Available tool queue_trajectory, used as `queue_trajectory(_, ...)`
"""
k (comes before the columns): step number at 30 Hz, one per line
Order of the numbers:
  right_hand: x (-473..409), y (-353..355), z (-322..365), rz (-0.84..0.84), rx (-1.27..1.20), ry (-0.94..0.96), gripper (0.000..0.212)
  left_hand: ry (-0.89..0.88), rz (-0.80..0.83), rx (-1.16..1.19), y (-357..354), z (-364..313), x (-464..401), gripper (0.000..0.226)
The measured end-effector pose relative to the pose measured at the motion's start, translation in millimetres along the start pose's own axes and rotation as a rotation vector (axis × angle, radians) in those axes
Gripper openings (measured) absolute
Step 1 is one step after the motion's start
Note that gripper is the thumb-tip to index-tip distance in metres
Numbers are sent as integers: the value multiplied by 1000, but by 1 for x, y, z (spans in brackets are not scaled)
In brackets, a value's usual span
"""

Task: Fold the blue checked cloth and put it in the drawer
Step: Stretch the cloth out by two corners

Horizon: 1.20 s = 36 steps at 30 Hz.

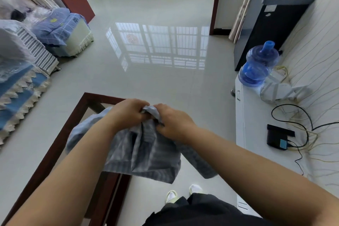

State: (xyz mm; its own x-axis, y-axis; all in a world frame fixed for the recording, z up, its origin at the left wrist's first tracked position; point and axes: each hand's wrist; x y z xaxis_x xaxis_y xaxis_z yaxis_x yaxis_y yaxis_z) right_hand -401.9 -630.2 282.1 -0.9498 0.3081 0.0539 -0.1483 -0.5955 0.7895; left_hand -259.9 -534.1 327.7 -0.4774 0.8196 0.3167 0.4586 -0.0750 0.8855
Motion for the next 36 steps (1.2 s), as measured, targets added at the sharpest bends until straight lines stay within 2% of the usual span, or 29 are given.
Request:
queue_trajectory(2,-6,1,-2,-112,-7,-56,27,38,5,71,0,4,1,26)
queue_trajectory(4,-15,9,-20,-148,18,-148,21,110,-76,234,-1,16,0,19)
queue_trajectory(6,-16,29,-53,-208,-43,-317,19,229,-238,390,2,40,0,45)
queue_trajectory(8,-11,48,-94,-283,-68,-495,23,360,-432,495,2,70,2,56)
queue_trajectory(10,-3,56,-126,-238,-29,-632,25,449,-586,597,-3,91,5,54)
queue_trajectory(13,2,45,-148,-33,33,-750,24,436,-661,605,-10,91,4,43)
queue_trajectory(16,11,22,-154,334,115,-741,28,304,-645,564,-5,78,2,28)
queue_trajectory(18,18,8,-151,477,131,-677,33,201,-631,473,3,68,1,22)
queue_trajectory(19,19,2,-147,484,80,-635,37,146,-620,406,8,60,1,21)
queue_trajectory(22,11,-5,-110,427,-228,-390,72,-6,-541,231,16,26,-1,23)
queue_trajectory(23,5,-5,-91,408,-322,-319,71,-36,-505,204,16,14,-3,24)
queue_trajectory(26,-10,-5,-36,306,-517,-147,32,-46,-407,178,18,-15,-11,23)
queue_trajectory(28,-14,-4,-20,267,-546,-123,10,-14,-356,148,23,-25,-15,24)
queue_trajectory(30,-13,0,-16,337,-554,-117,14,27,-305,105,29,-30,-17,30)
queue_trajectory(32,-11,2,-17,447,-582,-136,10,64,-230,57,34,-29,-21,34)
queue_trajectory(34,-8,6,-16,489,-679,-169,26,88,-150,21,40,-24,-26,34)
queue_trajectory(36,-8,10,-15,501,-779,-207,29,81,-72,4,46,-18,-34,33)
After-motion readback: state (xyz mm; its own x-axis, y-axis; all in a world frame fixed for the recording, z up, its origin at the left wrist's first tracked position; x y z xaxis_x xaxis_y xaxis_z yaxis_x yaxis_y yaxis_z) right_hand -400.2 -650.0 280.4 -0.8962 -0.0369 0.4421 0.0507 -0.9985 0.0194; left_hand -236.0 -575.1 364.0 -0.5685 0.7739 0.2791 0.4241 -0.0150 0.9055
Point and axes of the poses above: each hand's wrist, its own x-axis away from the middle knuckle, its own y-axis out of the back of the hand, z = x × y, and after that the axes turned 5 degrees about y, right-handed
